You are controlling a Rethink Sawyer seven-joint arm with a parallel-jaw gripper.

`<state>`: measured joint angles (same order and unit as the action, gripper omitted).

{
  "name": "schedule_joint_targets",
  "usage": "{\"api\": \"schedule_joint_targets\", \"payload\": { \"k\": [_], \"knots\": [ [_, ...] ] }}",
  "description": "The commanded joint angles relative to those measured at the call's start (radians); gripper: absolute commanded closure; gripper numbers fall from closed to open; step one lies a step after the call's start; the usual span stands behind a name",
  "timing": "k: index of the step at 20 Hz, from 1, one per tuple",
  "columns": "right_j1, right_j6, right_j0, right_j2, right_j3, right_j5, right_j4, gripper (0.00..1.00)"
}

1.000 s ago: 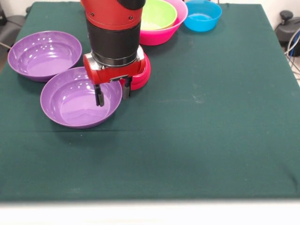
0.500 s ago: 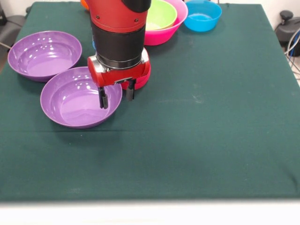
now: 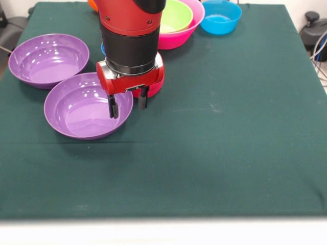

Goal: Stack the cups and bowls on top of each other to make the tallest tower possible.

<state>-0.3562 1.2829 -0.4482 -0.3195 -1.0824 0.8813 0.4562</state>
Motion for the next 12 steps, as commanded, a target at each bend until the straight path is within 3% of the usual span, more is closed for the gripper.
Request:
{"api": "schedule_joint_targets", "payload": {
  "k": [1,3,4,12],
  "knots": [
    [0.001,-0.018,0.018,-0.017,-0.019,0.047,0.005,0.0],
    [0.001,-0.021,0.018,-0.017,-0.019,0.048,0.007,0.0],
    [0.0,-0.021,0.018,-0.018,-0.02,0.045,0.006,1.0],
    [-0.001,-0.047,0.014,-0.024,-0.021,0.047,0.011,1.0]
  ]
}}
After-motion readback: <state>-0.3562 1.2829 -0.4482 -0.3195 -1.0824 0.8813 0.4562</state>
